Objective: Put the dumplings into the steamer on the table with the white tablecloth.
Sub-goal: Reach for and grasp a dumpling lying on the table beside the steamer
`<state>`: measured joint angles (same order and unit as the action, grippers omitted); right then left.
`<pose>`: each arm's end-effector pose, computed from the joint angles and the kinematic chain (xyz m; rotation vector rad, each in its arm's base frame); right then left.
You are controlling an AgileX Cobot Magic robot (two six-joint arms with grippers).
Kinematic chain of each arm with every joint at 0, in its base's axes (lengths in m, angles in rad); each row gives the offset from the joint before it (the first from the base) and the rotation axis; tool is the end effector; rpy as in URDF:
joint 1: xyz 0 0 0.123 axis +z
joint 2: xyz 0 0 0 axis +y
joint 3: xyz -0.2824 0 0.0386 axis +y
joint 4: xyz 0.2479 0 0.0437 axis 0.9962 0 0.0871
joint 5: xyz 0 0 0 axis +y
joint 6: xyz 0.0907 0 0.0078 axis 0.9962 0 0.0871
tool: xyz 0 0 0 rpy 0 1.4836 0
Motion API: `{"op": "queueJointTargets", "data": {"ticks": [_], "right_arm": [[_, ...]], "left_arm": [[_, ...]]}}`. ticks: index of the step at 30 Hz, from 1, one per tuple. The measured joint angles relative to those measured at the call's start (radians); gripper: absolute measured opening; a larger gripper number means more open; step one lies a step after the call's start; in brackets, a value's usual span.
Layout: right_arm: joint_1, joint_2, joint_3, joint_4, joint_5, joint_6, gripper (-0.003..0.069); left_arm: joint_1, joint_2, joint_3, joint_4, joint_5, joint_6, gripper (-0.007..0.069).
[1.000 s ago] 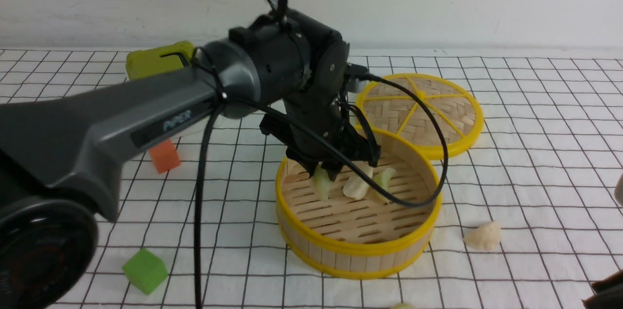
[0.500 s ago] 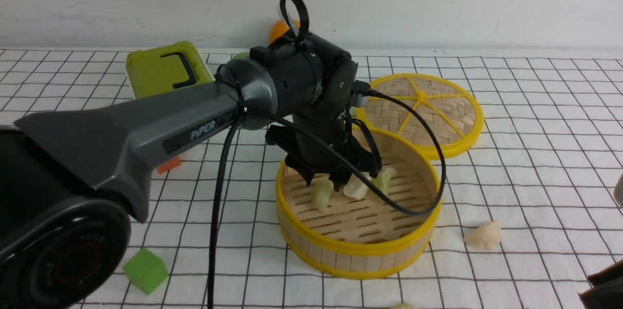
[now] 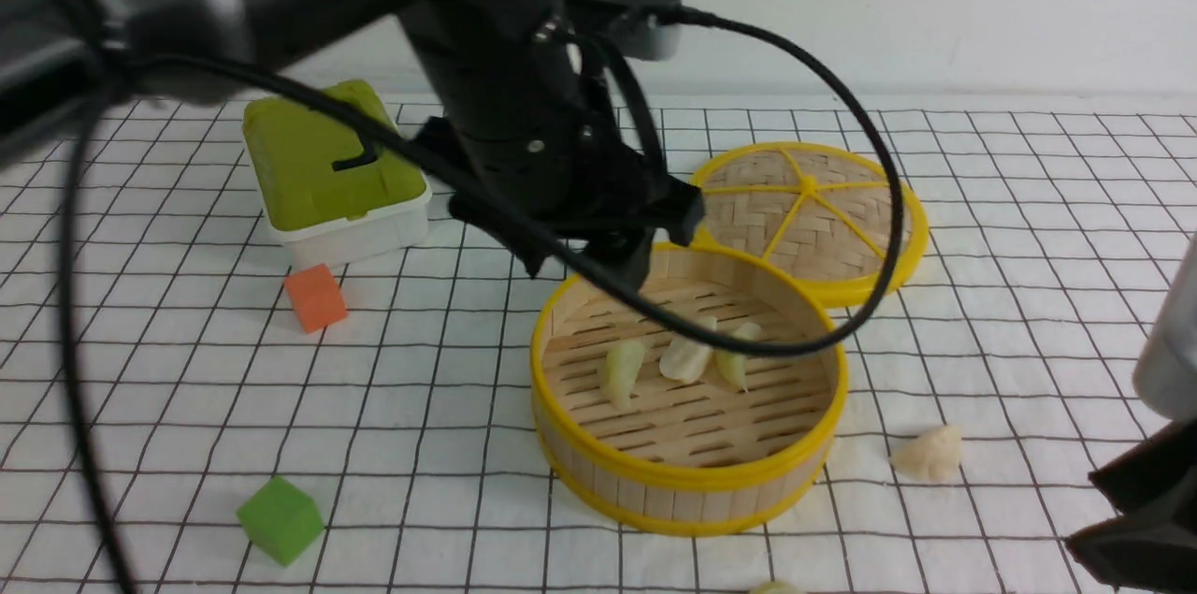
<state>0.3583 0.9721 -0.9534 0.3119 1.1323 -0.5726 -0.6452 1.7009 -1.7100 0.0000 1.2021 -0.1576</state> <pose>0.1459 0.0816 0.3414 -1.0920 2.3463 0.3389 0.2901 -0.2184 0.3625 0.6524 2.6227 -0.2500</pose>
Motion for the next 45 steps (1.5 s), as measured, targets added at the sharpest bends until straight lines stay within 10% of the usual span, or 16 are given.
{"op": "queueJointTargets", "data": {"ticks": [14,25,45], "right_arm": [[0.058,0.282,-0.006,0.191,-0.103,-0.424,0.0451],[0.215,0.547,-0.026,-0.059,-0.246,-0.282,0.0467],[0.219,0.752,-0.034,-0.08,-0.393,-0.251,0.0467]], "left_arm": [[0.0,-0.562,0.762,-0.1,-0.182,-0.015,0.0384],[0.0,-0.691,0.96,-0.128,-0.277,-0.015,0.0375],[0.0,-0.691,0.961,-0.131,-0.31,0.022,0.0375]]}}
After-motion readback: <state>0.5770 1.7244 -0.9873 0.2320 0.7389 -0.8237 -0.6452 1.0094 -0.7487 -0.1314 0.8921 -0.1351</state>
